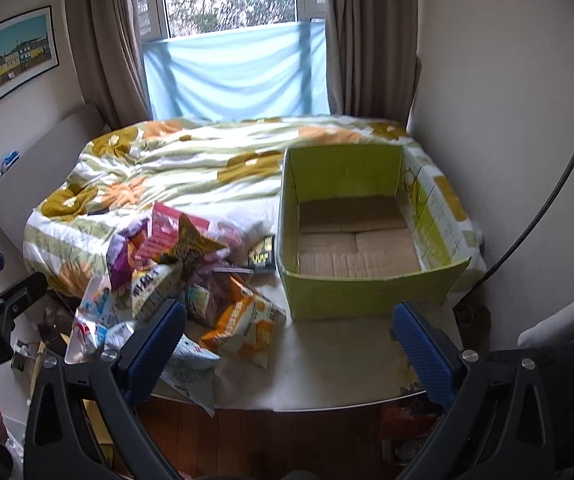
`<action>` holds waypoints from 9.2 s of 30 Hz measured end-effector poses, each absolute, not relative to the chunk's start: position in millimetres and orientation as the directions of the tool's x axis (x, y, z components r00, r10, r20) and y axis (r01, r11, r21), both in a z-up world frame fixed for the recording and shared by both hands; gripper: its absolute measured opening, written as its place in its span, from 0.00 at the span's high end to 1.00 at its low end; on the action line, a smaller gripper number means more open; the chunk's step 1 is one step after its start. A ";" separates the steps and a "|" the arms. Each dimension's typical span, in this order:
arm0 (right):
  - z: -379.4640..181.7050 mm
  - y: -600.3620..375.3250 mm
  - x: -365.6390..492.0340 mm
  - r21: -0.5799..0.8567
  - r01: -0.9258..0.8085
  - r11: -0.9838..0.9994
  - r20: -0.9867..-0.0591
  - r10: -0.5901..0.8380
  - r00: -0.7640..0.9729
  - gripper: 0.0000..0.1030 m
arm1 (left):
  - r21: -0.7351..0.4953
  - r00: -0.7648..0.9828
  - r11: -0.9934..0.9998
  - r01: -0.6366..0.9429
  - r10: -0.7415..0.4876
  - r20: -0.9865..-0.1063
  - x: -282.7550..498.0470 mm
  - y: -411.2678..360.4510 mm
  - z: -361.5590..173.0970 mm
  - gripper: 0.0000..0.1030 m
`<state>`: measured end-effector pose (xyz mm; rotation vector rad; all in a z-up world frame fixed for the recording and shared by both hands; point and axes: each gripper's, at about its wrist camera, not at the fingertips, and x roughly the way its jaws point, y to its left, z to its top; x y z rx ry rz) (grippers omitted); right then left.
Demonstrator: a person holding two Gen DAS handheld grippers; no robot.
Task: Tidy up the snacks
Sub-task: 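Grasp the orange cake packet with the right tool while the left tool grasps a white printed chip bag, then carry both held snack bags over the open cardboard box, then open both tools to drop the snack bags into the box, then grasp a white chip bag with the right tool while the left tool grasps a shrimp-flake bag, then lift both held bags and carry them over the cardboard box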
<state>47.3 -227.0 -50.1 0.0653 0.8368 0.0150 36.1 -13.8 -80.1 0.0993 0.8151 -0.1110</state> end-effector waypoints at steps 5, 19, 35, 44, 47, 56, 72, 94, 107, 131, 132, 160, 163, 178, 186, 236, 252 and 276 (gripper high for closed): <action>-93.5 -245.0 68.7 0.102 -0.054 0.993 -0.801 0.114 0.588 0.00 | 0.033 0.607 0.987 0.156 -0.069 -0.792 34.4 -37.2 -129.7 0.01; -184.0 -254.7 125.8 0.280 -0.191 0.941 -0.829 0.337 0.445 0.00 | 0.208 0.579 0.975 0.074 0.128 -0.805 49.9 -107.1 -236.6 0.01; -230.2 -239.3 151.5 0.512 -0.040 0.858 -0.783 0.485 0.390 0.00 | 0.225 0.526 0.956 0.191 0.093 -0.845 83.4 -113.4 -271.1 0.32; -251.3 -243.3 153.4 0.578 0.077 0.813 -0.769 0.511 0.384 0.13 | 0.203 0.513 0.941 0.269 0.038 -0.857 84.9 -111.8 -274.7 0.41; -254.6 -246.5 156.1 0.591 0.101 0.801 -0.766 0.516 0.384 0.18 | 0.197 0.512 0.937 0.289 0.022 -0.859 84.1 -110.7 -274.2 0.41; -249.8 -254.9 156.7 0.624 0.104 0.774 -0.742 0.546 0.388 0.44 | 0.175 0.509 0.931 0.321 -0.013 -0.860 81.2 -110.4 -268.6 0.41; -166.4 -269.0 133.4 0.621 -0.028 0.783 -0.689 0.563 0.457 0.44 | 0.111 0.577 0.955 0.274 -0.071 -0.814 64.7 -105.1 -200.9 0.41; -69.0 -354.4 188.9 0.402 -0.195 0.895 -0.693 0.436 0.574 0.44 | 0.016 0.718 0.980 0.201 -0.136 -0.683 158.5 -187.8 -85.8 0.41; -82.4 -422.4 268.0 0.267 -0.056 0.962 -0.769 0.248 0.589 0.44 | -0.056 0.537 0.918 0.393 -0.278 -0.796 337.5 -286.8 -117.5 0.41; -100.7 -437.2 305.8 0.122 -0.017 0.992 -0.838 0.112 0.534 0.44 | -0.108 0.438 0.937 0.333 -0.255 -0.862 364.2 -258.9 -151.7 0.03; -99.4 -435.2 308.5 0.128 -0.030 0.991 -0.836 0.124 0.534 0.44 | -0.120 0.438 0.939 0.321 -0.259 -0.861 361.1 -253.1 -149.5 0.03; -80.1 -428.3 297.4 0.126 -0.063 0.990 -0.800 0.139 0.583 0.01 | -0.031 0.565 0.968 0.249 -0.171 -0.807 300.8 -225.6 -106.1 0.03; -67.7 -426.4 284.7 0.120 -0.073 0.990 -0.786 0.139 0.602 0.01 | -0.023 0.592 0.969 0.245 -0.168 -0.788 284.5 -226.2 -90.8 0.03; -26.1 -404.4 184.4 0.163 -0.238 0.958 -0.676 0.284 0.680 0.00 | 0.006 0.639 0.996 0.088 -0.052 -0.767 162.3 -175.7 -56.4 0.03; -36.4 -359.1 157.1 0.250 -0.325 0.912 -0.677 0.405 0.615 0.00 | 0.011 0.629 0.998 -0.070 0.052 -0.776 110.4 -104.9 -55.1 0.03; -243.5 -76.5 133.0 0.564 0.085 0.822 -0.809 0.529 0.255 0.00 | -0.140 0.338 0.987 0.078 -0.158 -0.928 156.0 142.8 -261.9 0.41; -258.0 -66.8 141.2 0.603 0.079 0.794 -0.790 0.580 0.198 0.19 | -0.182 0.361 0.982 0.059 -0.191 -0.913 131.8 156.4 -253.5 0.42; -211.2 -106.4 101.2 0.592 0.076 0.802 -0.788 0.556 0.265 0.43 | -0.136 0.452 0.979 0.152 -0.191 -0.871 99.5 117.2 -178.6 0.42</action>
